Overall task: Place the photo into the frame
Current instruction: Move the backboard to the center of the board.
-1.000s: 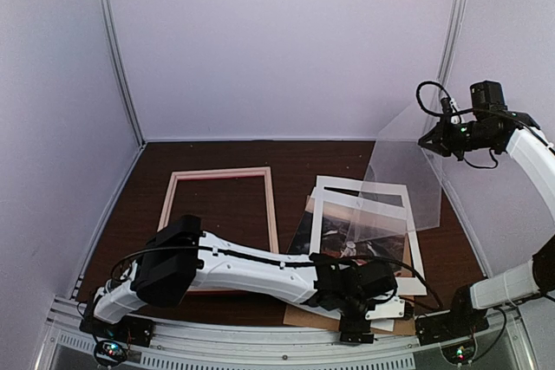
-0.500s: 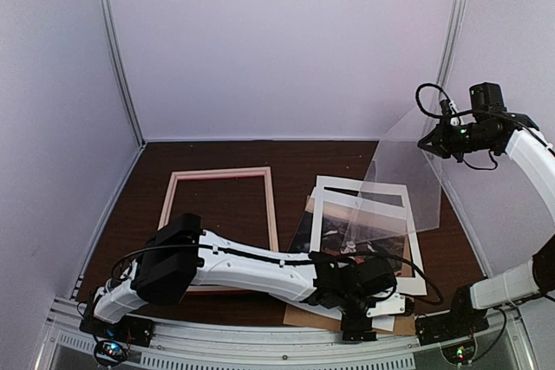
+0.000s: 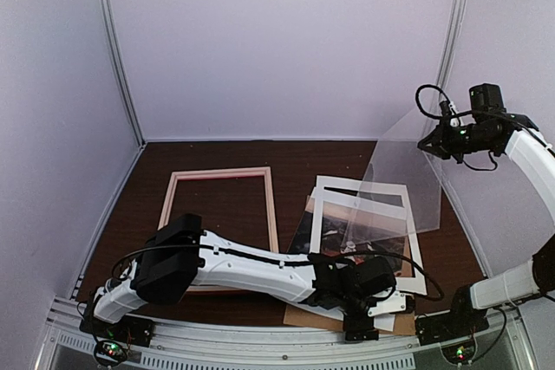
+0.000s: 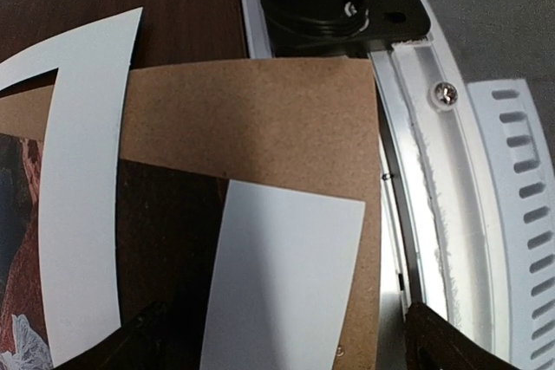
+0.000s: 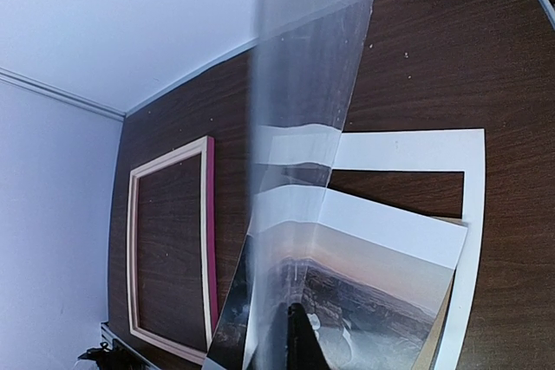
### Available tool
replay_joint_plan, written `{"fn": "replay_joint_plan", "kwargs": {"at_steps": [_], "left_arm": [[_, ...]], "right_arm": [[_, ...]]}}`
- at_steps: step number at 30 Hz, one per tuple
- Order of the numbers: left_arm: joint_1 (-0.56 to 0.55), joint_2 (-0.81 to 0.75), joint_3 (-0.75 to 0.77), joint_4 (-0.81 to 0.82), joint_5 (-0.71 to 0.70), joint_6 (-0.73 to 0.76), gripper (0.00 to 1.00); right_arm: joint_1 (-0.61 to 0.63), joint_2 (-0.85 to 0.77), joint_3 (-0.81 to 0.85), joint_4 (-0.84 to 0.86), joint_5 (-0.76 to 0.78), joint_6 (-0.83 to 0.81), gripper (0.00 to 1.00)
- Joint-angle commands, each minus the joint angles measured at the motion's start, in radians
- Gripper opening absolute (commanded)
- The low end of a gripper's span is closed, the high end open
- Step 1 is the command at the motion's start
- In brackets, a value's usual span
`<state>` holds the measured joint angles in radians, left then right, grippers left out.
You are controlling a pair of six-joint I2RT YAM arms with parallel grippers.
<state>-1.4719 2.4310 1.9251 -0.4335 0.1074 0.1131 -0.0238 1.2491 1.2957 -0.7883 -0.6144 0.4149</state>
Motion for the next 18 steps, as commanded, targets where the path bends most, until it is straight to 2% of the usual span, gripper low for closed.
{"fn": "replay_joint_plan", "kwargs": {"at_steps": [1,10,18], "left_arm": [[0.106,0.013,-0.041,0.07,-0.072,-0.039,0.91],[0.109,0.013,-0.054,0.073,-0.092,-0.013,0.9],[0.108,0.011,-0.084,0.1,-0.268,0.014,0.9]], "right_arm": [[-0.007,-0.017,-0.009,0.035,-0.018,-0.004,0.0],[-0.007,-0.015,-0.01,0.038,-0.024,-0.002,0.0],[-0.007,-0.013,-0.014,0.044,-0.026,-0.001,0.0]]}}
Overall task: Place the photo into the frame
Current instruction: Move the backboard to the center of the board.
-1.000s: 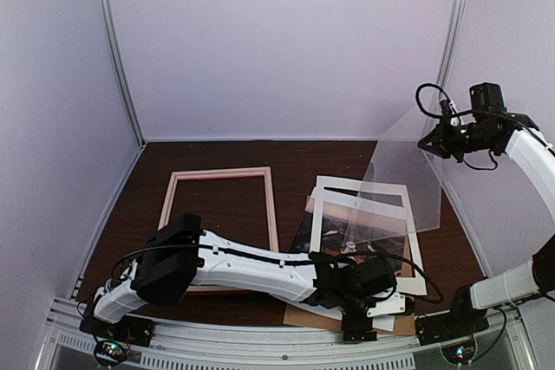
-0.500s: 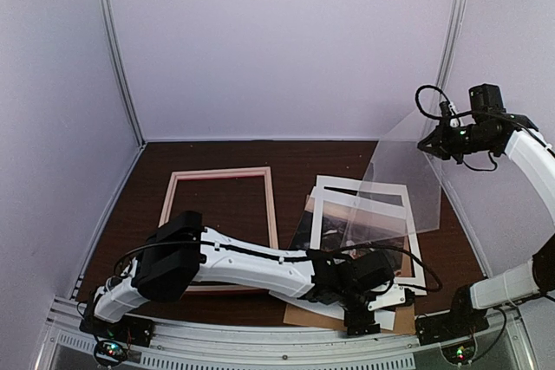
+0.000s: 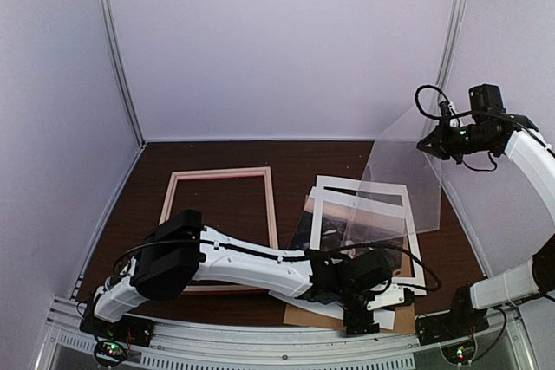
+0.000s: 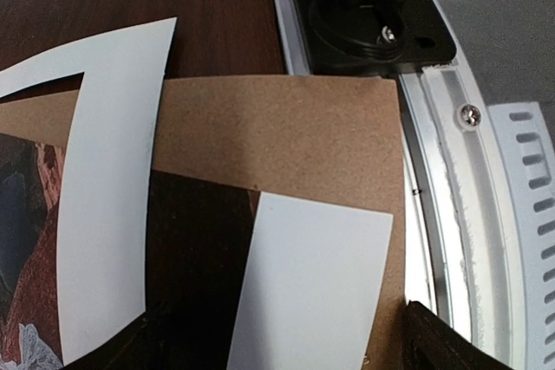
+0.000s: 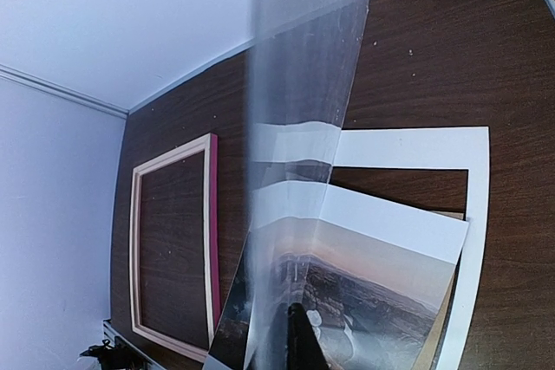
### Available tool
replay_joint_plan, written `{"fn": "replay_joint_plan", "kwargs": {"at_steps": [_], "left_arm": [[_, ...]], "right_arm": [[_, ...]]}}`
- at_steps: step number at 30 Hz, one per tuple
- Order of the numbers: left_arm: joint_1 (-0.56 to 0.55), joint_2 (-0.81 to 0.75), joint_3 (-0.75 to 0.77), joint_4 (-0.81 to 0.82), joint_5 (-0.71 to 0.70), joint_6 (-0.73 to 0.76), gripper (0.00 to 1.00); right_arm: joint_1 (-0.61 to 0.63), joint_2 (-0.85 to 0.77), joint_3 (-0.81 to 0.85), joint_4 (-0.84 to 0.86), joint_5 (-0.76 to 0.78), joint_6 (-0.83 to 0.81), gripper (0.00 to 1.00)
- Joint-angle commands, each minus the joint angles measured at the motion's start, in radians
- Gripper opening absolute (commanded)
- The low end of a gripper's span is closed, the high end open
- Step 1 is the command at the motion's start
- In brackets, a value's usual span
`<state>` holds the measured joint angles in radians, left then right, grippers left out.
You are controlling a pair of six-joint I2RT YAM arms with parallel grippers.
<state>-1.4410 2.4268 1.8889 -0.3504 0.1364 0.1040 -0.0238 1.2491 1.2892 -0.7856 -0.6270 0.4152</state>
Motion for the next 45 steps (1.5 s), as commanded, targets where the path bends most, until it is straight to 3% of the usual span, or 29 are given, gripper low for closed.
{"fn": "replay_joint_plan", "kwargs": {"at_steps": [1,6,23,45], "left_arm": [[0.077,0.012,-0.054,0.025,-0.315,0.033,0.89],[0.082,-0.015,-0.088,0.06,-0.38,0.062,0.89],[0.127,-0.054,-0.086,0.067,-0.367,0.065,0.88],[0.172,-0.169,-0.178,0.152,-0.363,0.123,0.94]], "right_arm": [[-0.007,-0.013,-0.009,0.043,-0.014,0.0,0.0],[-0.007,-0.013,-0.013,0.045,-0.014,0.0,0.0],[-0.007,-0.014,-0.023,0.051,-0.017,0.004,0.0],[-0.007,-0.01,-0.022,0.054,-0.023,0.005,0.0]]}}
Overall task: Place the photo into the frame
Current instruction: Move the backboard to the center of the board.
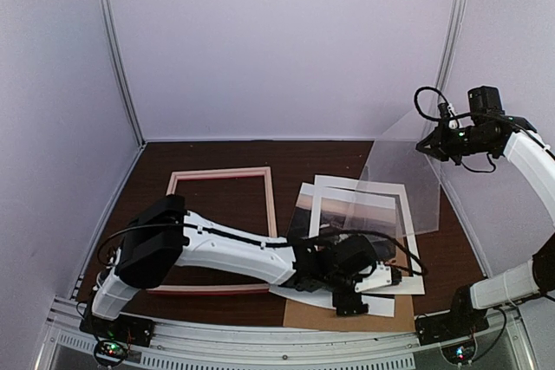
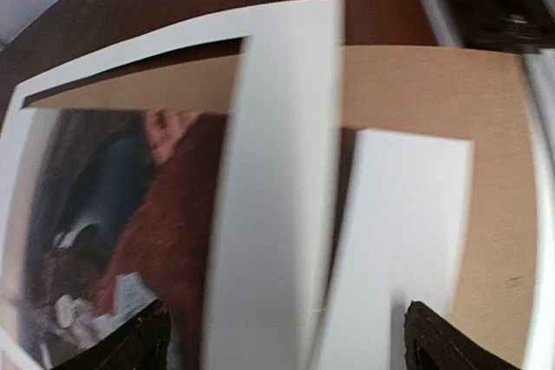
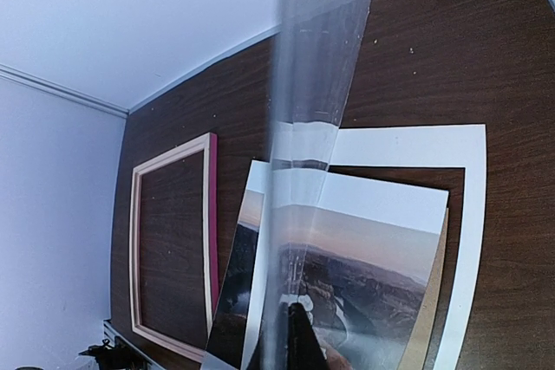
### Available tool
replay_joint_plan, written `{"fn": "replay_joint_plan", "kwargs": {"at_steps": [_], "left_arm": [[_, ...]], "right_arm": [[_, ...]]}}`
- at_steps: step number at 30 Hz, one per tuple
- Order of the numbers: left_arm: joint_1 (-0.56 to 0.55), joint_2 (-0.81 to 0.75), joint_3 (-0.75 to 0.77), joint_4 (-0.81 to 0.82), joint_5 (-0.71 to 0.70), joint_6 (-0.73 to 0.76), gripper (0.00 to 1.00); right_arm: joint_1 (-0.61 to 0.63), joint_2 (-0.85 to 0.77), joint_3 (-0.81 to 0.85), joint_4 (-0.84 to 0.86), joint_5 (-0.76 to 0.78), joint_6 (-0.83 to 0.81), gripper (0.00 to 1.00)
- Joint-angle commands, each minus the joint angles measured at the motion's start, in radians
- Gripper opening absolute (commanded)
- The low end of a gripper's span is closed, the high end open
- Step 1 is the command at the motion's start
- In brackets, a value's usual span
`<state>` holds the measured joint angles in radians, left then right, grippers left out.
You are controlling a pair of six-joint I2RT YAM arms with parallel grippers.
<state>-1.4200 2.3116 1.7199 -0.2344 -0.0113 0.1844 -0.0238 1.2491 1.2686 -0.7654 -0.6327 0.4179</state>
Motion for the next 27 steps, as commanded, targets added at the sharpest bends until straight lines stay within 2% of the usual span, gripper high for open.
{"fn": "replay_joint_plan", "kwargs": {"at_steps": [1,6,14,18,23,27], "left_arm": [[0.153,-0.054,-0.01,0.038,-0.225,0.043,0.94],[0.16,-0.066,-0.023,0.029,-0.217,0.054,0.95],[0.158,-0.147,-0.084,-0.015,-0.062,0.028,0.98],[0.158,-0.219,-0.138,-0.038,-0.084,-0.045,0.98],[0.152,-0.316,-0.166,-0.209,-0.118,-0.193,0.97],[0.126,-0.414,-0.283,-0.302,-0.115,-0.331,0.97]], "right_arm": [[-0.007,-0.01,-0.001,0.034,-0.017,0.004,0.0],[-0.007,-0.007,0.0,0.034,-0.019,0.006,0.0],[-0.007,-0.005,0.0,0.035,-0.018,0.006,0.0],[-0.007,-0.008,-0.007,0.035,0.0,0.004,0.0],[-0.007,-0.018,-0.018,0.031,0.029,-0.001,0.0],[-0.007,-0.026,-0.02,0.025,0.031,-0.006,0.0]]}}
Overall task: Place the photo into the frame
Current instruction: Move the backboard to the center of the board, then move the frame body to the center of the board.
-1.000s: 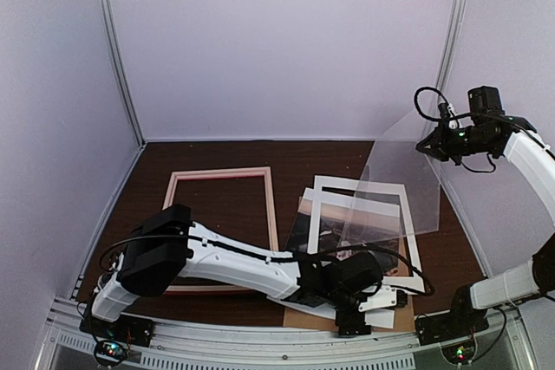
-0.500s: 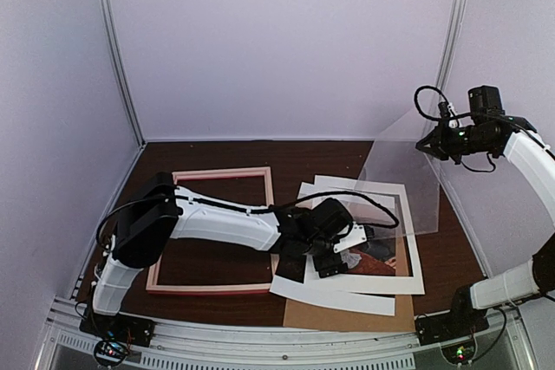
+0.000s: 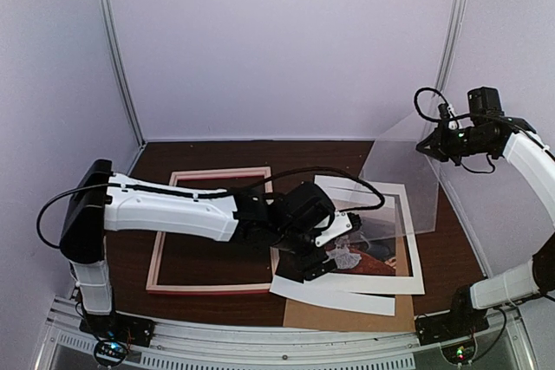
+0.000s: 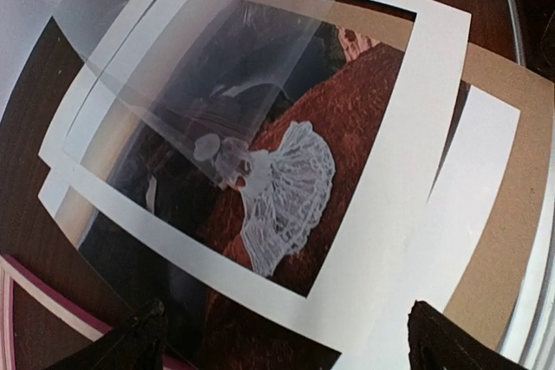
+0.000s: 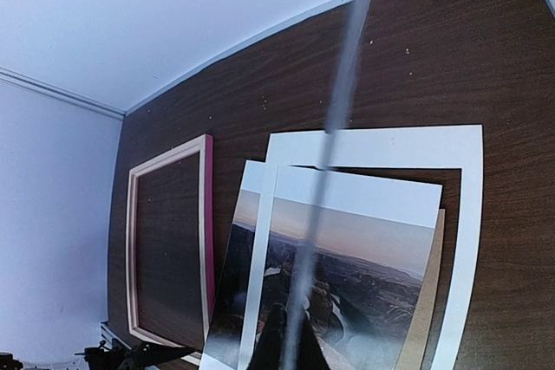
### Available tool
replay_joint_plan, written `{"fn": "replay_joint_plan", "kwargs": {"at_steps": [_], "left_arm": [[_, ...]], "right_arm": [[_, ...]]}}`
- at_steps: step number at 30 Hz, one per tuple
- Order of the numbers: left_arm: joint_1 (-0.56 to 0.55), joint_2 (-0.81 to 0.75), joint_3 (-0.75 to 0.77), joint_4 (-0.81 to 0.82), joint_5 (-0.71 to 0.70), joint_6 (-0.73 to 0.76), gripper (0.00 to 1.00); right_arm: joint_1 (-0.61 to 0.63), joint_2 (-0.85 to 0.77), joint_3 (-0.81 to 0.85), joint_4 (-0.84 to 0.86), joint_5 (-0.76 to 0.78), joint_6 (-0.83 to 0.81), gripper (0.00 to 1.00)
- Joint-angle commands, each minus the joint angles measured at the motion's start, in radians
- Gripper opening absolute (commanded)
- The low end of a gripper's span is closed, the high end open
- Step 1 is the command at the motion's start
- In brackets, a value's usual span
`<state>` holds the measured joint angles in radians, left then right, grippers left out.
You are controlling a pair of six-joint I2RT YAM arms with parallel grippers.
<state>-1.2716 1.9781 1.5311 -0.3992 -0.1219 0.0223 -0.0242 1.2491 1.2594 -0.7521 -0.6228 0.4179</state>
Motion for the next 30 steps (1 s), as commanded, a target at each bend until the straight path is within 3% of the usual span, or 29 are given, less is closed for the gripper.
{"fn": "replay_joint_plan", "kwargs": {"at_steps": [1,9,15,21,30], "left_arm": [[-0.022,-0.103,-0.123,-0.156,0.009,-0.207,0.97],[-0.018,-0.228,-0.291,-0.29,-0.061,-0.368,0.96],[0.094,-0.289,-0.334,-0.34,-0.08,-0.434,0.96],[0.314,-0.388,-0.414,-0.346,-0.05,-0.468,0.96],[0.787,-0.507,-0.493,-0.374,0.012,-0.459,0.98]], "right_arm": [[-0.006,-0.027,-0.013,0.012,0.022,-0.006,0.0],[0.002,-0.055,-0.055,0.015,0.005,-0.005,0.0],[0.079,-0.089,-0.008,-0.01,0.006,0.012,0.0],[0.238,-0.049,0.104,-0.004,0.027,0.059,0.0],[0.475,0.098,0.276,0.052,0.037,0.091,0.0]]}}
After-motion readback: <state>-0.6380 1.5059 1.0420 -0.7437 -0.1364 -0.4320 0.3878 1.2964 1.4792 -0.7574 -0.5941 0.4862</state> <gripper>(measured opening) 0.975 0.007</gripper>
